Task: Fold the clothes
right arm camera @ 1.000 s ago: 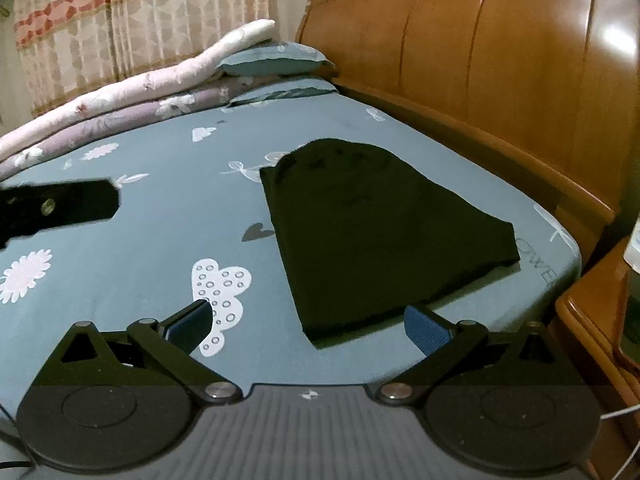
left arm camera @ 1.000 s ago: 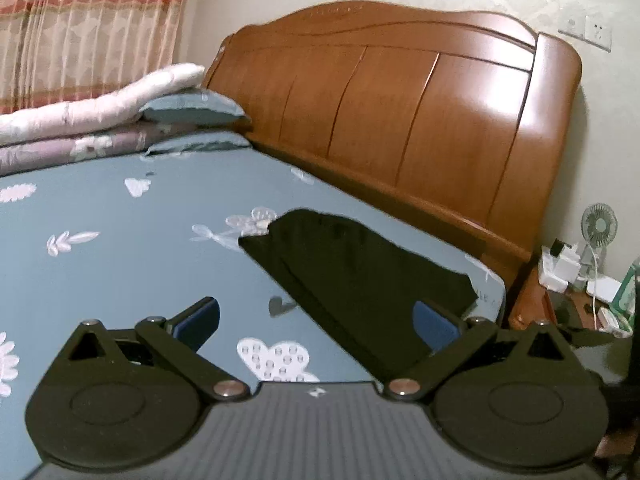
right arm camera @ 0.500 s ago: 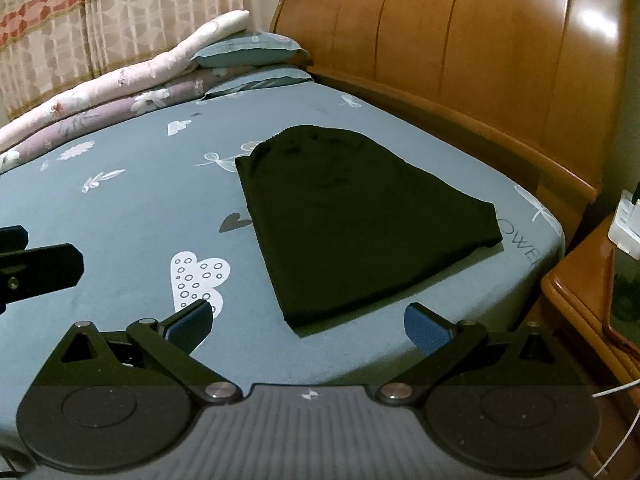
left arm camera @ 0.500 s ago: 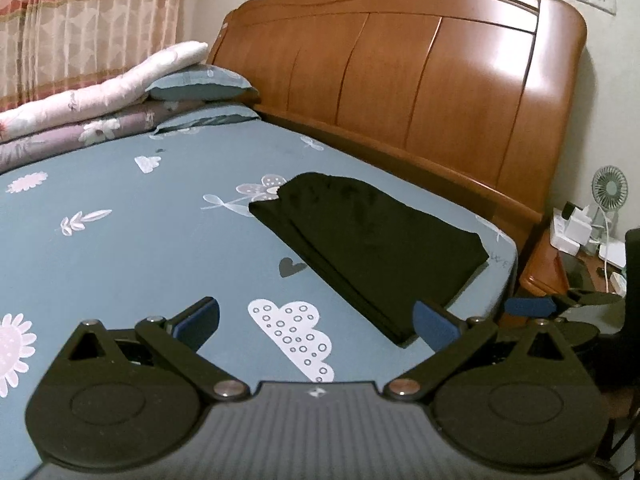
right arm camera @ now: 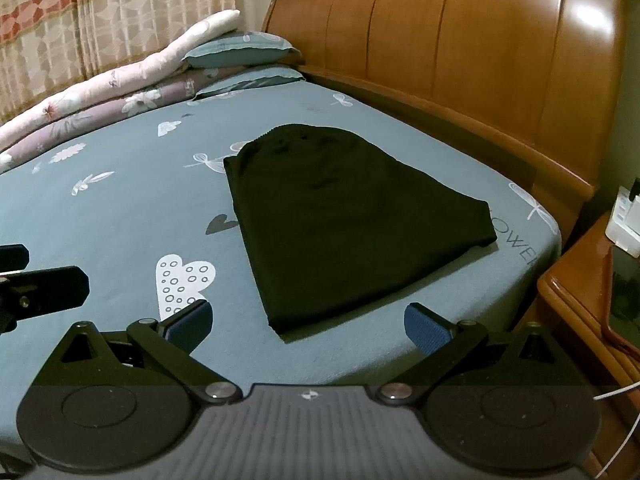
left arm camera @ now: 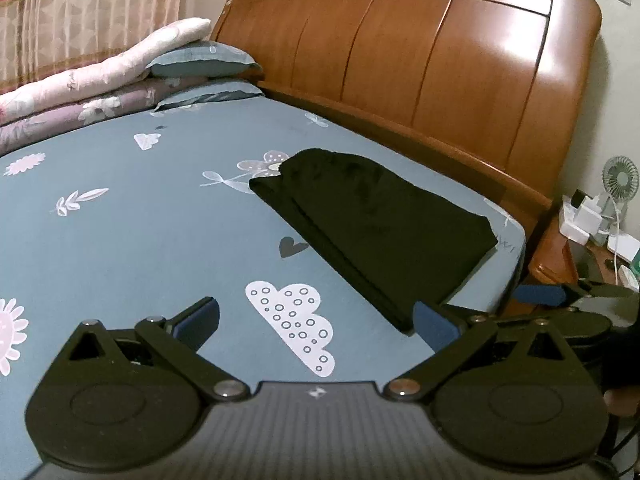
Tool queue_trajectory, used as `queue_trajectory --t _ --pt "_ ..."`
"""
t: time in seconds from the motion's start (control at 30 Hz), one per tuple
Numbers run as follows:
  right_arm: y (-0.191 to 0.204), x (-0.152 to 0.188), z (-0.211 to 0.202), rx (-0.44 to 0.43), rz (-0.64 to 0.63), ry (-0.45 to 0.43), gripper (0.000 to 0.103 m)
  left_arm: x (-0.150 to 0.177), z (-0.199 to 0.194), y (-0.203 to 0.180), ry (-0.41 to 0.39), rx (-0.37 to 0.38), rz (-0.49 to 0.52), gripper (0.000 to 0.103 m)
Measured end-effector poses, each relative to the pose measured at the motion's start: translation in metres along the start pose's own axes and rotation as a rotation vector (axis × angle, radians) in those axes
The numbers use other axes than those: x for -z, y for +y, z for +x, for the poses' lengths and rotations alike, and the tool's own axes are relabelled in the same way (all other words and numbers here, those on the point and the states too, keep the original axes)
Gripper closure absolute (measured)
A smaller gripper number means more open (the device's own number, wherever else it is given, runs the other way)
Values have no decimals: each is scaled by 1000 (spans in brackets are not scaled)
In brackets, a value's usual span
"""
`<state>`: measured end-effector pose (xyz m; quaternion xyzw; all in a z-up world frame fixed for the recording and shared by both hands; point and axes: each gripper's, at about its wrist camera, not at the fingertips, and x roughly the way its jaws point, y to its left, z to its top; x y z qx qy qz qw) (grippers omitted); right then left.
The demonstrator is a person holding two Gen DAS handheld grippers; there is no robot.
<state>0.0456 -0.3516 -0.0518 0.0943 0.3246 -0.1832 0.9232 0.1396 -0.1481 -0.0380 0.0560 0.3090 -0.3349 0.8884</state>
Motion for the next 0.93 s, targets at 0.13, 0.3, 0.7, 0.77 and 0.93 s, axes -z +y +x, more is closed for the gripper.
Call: queue_trajectory --t 0.13,0.3,0.7,0.77,0.93 --pt "-1 0 3 -2 3 4 0 -1 5 0 14 -7 0 1" --pt "-3 1 7 -1 7 8 0 -1 10 0 27 -10 1 1" --pt "-5 2 12 -3 6 13 0 2 16 -2 51 -42 4 1" --pt "-5 2 12 -2 6 13 0 3 16 -2 49 -42 4 1" --pt "-5 2 13 -2 7 15 0 3 15 -2 46 -38 3 1"
